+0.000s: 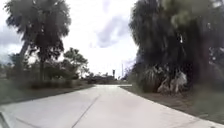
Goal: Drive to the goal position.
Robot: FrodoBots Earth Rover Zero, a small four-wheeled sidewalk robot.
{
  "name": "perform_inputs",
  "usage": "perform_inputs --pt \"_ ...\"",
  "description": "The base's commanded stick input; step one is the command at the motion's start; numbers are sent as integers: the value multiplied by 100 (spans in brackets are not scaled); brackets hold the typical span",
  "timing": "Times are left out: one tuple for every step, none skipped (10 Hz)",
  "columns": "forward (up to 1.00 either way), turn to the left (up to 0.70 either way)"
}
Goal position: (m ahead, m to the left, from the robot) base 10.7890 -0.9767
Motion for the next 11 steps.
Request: perform_inputs --pt "85 0" --pt "85 0" --pt "85 0" --pt "85 0" --pt "85 0" --pt "85 0" --pt "85 0" --pt "85 0" --pt "85 0" --pt "85 0" --pt "85 0"
